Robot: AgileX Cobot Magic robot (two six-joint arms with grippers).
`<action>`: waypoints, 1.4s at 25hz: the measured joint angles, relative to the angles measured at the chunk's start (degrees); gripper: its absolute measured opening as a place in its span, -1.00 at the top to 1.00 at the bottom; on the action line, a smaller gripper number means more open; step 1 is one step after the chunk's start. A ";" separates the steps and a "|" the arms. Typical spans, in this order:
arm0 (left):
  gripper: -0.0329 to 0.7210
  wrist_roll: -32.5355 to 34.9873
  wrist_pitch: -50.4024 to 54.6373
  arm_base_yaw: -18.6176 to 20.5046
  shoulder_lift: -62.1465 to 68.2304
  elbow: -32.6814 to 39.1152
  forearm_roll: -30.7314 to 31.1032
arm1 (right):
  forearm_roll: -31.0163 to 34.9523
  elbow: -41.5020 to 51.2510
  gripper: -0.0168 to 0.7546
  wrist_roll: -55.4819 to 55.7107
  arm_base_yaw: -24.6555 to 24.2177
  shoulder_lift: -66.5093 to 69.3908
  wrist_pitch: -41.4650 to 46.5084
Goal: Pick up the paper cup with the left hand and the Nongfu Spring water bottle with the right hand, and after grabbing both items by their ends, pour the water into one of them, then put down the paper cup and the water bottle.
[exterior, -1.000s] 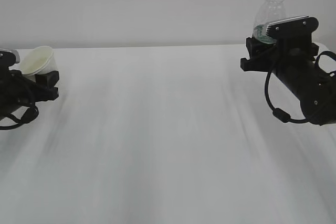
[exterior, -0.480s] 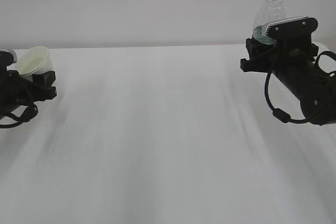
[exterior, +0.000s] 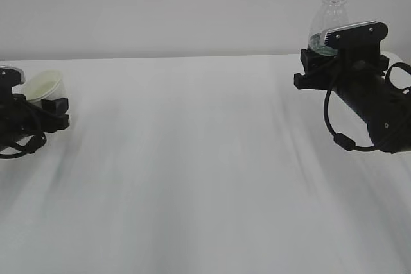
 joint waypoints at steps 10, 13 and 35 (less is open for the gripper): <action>-0.17 0.00 1.86 0.00 0.13 0.00 0.00 | 0.00 0.00 -0.25 0.00 0.00 0.00 0.14; -0.17 0.00 1.31 0.00 1.71 0.00 0.00 | 0.00 0.00 -0.25 0.00 0.00 0.00 0.14; -0.17 0.00 -4.39 0.00 4.28 0.00 0.11 | 0.00 0.00 -0.25 0.00 0.00 0.00 0.14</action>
